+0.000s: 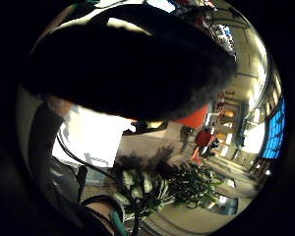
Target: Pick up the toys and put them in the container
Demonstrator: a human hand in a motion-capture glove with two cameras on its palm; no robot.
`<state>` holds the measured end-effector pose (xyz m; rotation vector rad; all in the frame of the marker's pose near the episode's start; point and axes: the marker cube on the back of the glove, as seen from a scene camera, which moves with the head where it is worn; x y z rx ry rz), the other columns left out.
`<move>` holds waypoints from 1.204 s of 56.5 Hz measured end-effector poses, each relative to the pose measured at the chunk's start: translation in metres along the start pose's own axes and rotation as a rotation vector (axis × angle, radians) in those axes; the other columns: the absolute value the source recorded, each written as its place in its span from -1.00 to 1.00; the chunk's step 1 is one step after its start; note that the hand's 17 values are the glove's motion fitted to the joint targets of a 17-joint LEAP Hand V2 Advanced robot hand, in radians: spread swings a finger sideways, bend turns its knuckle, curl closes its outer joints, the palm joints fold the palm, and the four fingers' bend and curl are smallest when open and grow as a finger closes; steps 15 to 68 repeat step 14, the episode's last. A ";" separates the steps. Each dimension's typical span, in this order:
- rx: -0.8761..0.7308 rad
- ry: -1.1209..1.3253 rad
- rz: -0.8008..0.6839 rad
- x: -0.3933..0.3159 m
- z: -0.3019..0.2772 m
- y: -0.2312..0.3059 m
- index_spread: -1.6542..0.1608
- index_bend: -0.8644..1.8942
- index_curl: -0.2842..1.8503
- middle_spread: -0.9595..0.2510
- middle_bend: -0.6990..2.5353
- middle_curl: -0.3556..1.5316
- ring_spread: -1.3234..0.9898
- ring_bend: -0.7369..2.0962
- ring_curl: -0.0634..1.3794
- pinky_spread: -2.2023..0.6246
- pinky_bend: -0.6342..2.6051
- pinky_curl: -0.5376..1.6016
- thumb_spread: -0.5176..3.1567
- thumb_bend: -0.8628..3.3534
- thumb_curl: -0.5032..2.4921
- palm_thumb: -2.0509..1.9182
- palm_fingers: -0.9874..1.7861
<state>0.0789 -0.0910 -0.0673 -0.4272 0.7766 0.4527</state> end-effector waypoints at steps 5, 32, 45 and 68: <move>0.001 -0.020 0.021 0.013 0.006 0.015 0.54 -0.28 -0.56 0.68 -0.50 -0.38 0.08 -0.19 -0.35 0.57 0.17 -0.16 -0.03 -0.59 -0.46 0.08 -0.40; -0.001 -0.027 0.046 0.028 0.012 0.031 0.53 -0.27 -0.54 0.68 -0.49 -0.40 0.07 -0.18 -0.35 0.57 0.16 -0.17 -0.02 -0.60 -0.46 0.08 -0.38; -0.001 -0.027 0.046 0.028 0.012 0.031 0.53 -0.27 -0.54 0.68 -0.49 -0.40 0.07 -0.18 -0.35 0.57 0.16 -0.17 -0.02 -0.60 -0.46 0.08 -0.38; -0.001 -0.027 0.046 0.028 0.012 0.031 0.53 -0.27 -0.54 0.68 -0.49 -0.40 0.07 -0.18 -0.35 0.57 0.16 -0.17 -0.02 -0.60 -0.46 0.08 -0.38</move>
